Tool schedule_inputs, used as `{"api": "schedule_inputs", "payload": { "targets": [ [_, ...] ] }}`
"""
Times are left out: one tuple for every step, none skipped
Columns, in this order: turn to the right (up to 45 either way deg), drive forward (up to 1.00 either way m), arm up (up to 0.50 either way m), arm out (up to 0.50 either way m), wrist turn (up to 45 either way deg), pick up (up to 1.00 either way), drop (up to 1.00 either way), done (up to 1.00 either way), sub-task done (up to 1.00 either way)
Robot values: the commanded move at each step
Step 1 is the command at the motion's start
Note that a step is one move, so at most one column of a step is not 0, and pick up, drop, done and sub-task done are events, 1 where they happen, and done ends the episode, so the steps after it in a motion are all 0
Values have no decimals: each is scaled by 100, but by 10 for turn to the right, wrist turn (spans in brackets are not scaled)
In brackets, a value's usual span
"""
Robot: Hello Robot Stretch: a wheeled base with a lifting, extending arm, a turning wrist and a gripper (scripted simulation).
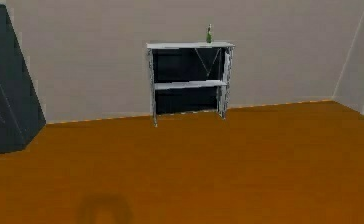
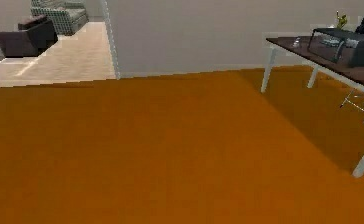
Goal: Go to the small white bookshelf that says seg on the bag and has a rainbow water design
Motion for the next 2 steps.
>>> {"api": "schedule_inputs", "payload": {
  "targets": [
    [120, 0, 0, 0, 0, 0, 0, 0, 0],
    [0, 100, 0, 0, 0, 0, 0, 0, 0]
  ]
}}
